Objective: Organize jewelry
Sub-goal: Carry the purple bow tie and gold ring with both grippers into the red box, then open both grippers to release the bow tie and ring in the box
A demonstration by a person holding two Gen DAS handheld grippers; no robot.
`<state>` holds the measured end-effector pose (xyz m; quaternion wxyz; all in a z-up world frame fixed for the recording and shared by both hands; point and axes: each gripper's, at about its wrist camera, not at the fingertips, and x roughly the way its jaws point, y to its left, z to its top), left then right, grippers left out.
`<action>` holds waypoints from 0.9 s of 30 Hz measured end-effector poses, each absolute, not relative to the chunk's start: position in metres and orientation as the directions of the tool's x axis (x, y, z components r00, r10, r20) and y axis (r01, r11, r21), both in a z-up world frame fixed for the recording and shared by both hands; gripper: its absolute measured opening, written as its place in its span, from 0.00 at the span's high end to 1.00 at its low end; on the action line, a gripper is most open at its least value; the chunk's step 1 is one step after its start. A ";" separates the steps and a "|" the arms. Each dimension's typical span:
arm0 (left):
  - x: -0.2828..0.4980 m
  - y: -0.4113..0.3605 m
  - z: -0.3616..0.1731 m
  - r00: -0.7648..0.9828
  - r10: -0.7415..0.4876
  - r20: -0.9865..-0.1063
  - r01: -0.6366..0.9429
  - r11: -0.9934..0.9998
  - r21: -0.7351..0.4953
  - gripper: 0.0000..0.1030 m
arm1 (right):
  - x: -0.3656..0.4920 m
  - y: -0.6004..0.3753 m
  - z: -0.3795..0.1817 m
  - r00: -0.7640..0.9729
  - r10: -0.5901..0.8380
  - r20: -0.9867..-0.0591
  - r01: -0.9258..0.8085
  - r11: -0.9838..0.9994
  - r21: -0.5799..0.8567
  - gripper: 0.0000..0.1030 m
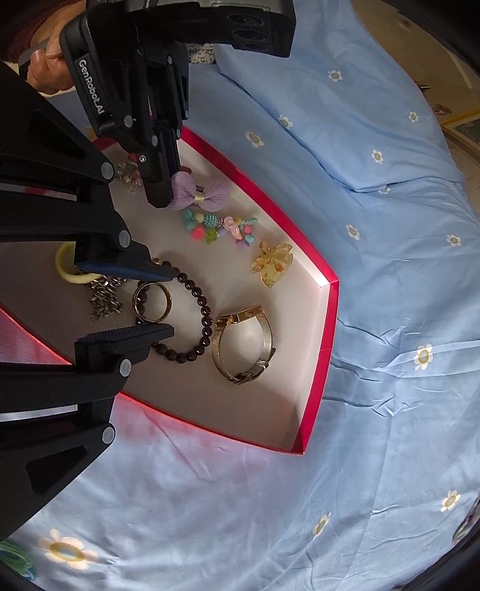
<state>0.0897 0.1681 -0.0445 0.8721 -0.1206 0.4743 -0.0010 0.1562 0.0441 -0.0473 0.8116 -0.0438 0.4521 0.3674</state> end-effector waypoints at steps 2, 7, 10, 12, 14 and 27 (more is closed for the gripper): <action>0.091 0.169 -0.047 0.545 -0.117 -0.830 -0.116 0.970 -0.212 0.91 | 0.159 0.048 -0.051 0.319 0.549 -0.773 -0.638 0.727 0.253 0.77; 0.092 0.170 -0.052 0.536 -0.118 -0.836 -0.123 0.969 -0.216 0.91 | 0.162 0.054 -0.060 0.310 0.528 -0.791 -0.644 0.728 0.234 0.77; 0.093 0.171 -0.054 0.533 -0.117 -0.838 -0.128 0.968 -0.216 0.91 | 0.161 0.056 -0.061 0.317 0.522 -0.792 -0.650 0.728 0.220 0.76; 0.093 0.171 -0.055 0.532 -0.118 -0.838 -0.130 0.967 -0.218 0.90 | 0.161 0.056 -0.061 0.321 0.514 -0.795 -0.648 0.731 0.211 0.76; 0.094 0.172 -0.055 0.532 -0.118 -0.838 -0.131 0.967 -0.220 0.90 | 0.160 0.056 -0.061 0.322 0.514 -0.795 -0.649 0.731 0.210 0.76; 0.090 0.173 -0.049 0.546 -0.115 -0.830 -0.142 0.963 -0.227 0.78 | 0.163 0.054 -0.060 0.319 0.525 -0.789 -0.638 0.734 0.231 0.76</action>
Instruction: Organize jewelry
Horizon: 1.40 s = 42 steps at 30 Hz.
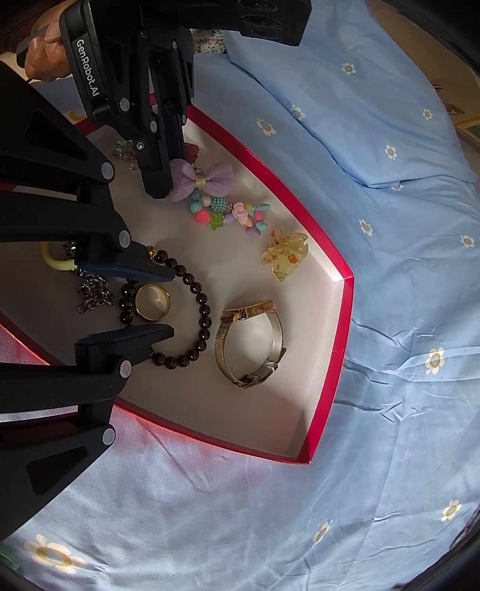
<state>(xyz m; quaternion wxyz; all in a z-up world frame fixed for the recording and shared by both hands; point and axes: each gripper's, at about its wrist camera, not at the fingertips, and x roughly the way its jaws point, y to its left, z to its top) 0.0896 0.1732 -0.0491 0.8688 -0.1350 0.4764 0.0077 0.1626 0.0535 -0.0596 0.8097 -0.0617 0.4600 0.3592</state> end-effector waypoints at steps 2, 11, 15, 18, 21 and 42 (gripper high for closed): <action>0.088 0.173 -0.047 0.551 -0.112 -0.827 -0.145 0.963 -0.227 0.77 | 0.162 0.051 -0.057 0.322 0.530 -0.784 -0.634 0.736 0.237 0.73; 0.075 0.174 -0.037 0.576 -0.095 -0.812 -0.163 0.960 -0.229 0.69 | 0.152 0.036 -0.037 0.351 0.564 -0.747 -0.615 0.741 0.270 0.68; 0.062 0.176 -0.029 0.605 -0.089 -0.792 -0.183 0.952 -0.246 0.59 | 0.145 0.029 -0.026 0.367 0.581 -0.726 -0.610 0.740 0.283 0.62; 0.049 0.177 -0.022 0.638 -0.069 -0.767 -0.202 0.946 -0.253 0.38 | 0.137 0.023 -0.018 0.384 0.591 -0.709 -0.603 0.742 0.293 0.53; 0.035 0.181 -0.018 0.666 -0.056 -0.744 -0.231 0.932 -0.278 0.26 | 0.130 0.015 -0.013 0.398 0.609 -0.686 -0.591 0.742 0.316 0.39; -0.039 0.192 -0.036 0.733 -0.075 -0.676 -0.337 0.823 -0.458 0.07 | 0.074 -0.043 -0.016 0.424 0.715 -0.555 -0.529 0.693 0.490 0.08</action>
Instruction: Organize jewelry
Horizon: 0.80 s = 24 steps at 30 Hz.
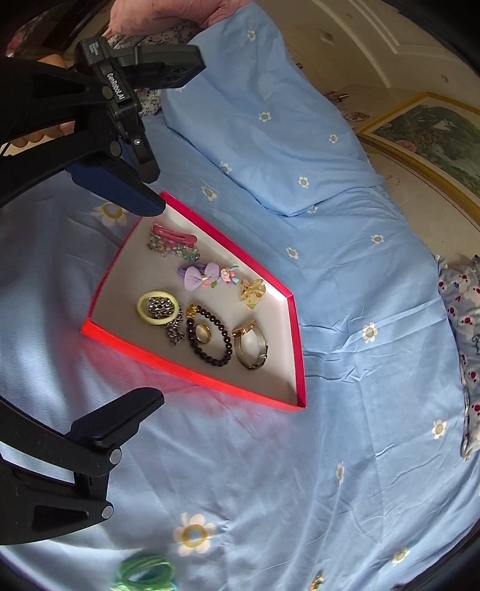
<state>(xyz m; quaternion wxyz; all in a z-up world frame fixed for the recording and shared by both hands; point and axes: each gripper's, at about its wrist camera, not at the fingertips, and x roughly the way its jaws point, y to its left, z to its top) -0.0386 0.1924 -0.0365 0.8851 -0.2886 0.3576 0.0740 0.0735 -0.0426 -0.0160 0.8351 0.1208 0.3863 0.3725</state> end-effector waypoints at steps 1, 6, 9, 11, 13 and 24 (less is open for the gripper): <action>-0.041 0.192 -0.038 0.730 -0.075 -0.679 -0.341 0.822 -0.457 0.07 | 0.071 -0.046 -0.016 0.431 0.719 -0.545 -0.525 0.691 0.497 0.08; -0.053 0.186 -0.039 0.733 -0.048 -0.679 -0.347 0.832 -0.433 0.07 | 0.059 -0.053 -0.016 0.450 0.729 -0.516 -0.531 0.683 0.502 0.05; -0.058 0.182 -0.035 0.741 -0.003 -0.671 -0.354 0.848 -0.394 0.07 | 0.055 -0.053 -0.019 0.440 0.726 -0.529 -0.533 0.685 0.497 0.05; -0.061 0.179 -0.029 0.748 0.038 -0.663 -0.355 0.867 -0.350 0.06 | 0.053 -0.053 -0.020 0.441 0.714 -0.544 -0.529 0.696 0.485 0.04; -0.064 0.177 -0.022 0.756 0.081 -0.649 -0.359 0.881 -0.309 0.03 | 0.051 -0.053 -0.018 0.446 0.701 -0.557 -0.528 0.708 0.468 0.03; -0.072 0.163 0.032 0.811 0.169 -0.560 -0.288 0.949 -0.131 0.00 | 0.039 -0.056 0.040 0.534 0.666 -0.521 -0.634 0.723 0.274 0.00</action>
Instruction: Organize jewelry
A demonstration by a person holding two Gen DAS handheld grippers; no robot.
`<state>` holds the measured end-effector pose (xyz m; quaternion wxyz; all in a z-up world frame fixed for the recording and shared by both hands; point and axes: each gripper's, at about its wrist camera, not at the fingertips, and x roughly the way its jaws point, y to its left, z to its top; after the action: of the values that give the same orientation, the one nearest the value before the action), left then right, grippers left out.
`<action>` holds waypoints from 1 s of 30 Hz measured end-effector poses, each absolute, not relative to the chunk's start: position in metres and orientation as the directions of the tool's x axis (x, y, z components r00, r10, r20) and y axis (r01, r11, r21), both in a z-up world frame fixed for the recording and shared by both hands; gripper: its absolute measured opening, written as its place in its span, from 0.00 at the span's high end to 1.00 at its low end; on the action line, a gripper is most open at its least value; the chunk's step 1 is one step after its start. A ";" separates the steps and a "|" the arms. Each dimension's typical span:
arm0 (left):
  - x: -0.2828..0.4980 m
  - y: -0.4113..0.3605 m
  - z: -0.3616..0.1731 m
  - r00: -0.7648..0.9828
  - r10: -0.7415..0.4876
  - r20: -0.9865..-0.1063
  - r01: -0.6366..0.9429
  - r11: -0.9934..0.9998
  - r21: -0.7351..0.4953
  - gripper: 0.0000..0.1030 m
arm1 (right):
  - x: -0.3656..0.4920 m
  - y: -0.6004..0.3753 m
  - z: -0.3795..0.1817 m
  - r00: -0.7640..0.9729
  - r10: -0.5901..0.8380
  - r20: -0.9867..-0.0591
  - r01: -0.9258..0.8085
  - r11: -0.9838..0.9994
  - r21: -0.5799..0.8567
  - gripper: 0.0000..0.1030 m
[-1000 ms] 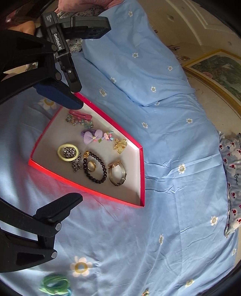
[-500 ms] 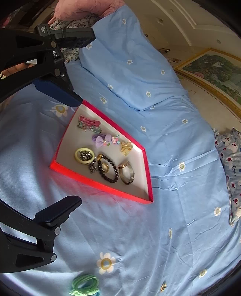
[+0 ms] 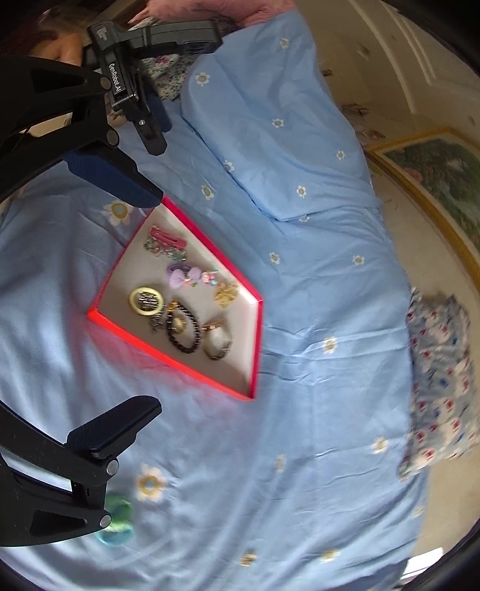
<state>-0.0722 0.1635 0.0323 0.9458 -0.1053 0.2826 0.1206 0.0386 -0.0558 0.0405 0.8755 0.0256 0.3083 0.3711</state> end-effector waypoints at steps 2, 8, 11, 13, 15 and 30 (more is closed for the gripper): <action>-0.070 0.161 0.045 0.816 0.193 -0.544 -0.284 0.955 -0.088 0.00 | 0.037 -0.053 0.058 0.543 0.668 -0.509 -0.675 0.708 0.209 0.00; -0.063 0.161 0.043 0.792 0.299 -0.533 -0.355 0.935 -0.003 0.00 | 0.035 -0.043 0.079 0.562 0.652 -0.508 -0.714 0.693 0.099 0.00; -0.060 0.163 0.030 0.768 0.320 -0.555 -0.382 0.924 0.005 0.00 | 0.031 -0.042 0.066 0.613 0.611 -0.501 -0.674 0.735 0.073 0.00; -0.059 0.163 0.022 0.759 0.331 -0.561 -0.389 0.921 0.017 0.00 | 0.032 -0.039 0.053 0.600 0.607 -0.521 -0.672 0.736 0.083 0.00; -0.058 0.162 0.014 0.746 0.355 -0.564 -0.404 0.914 0.041 0.00 | 0.030 -0.035 0.039 0.594 0.597 -0.540 -0.670 0.738 0.078 0.00; -0.055 0.151 -0.011 0.643 0.471 -0.604 -0.455 0.869 0.193 0.00 | 0.026 -0.029 0.000 0.600 0.536 -0.594 -0.634 0.771 0.056 0.00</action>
<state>-0.0547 0.1509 -0.0110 0.9062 0.0115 0.3366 0.2556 0.0255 -0.0291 -0.0004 0.8907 -0.0806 0.3038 0.3286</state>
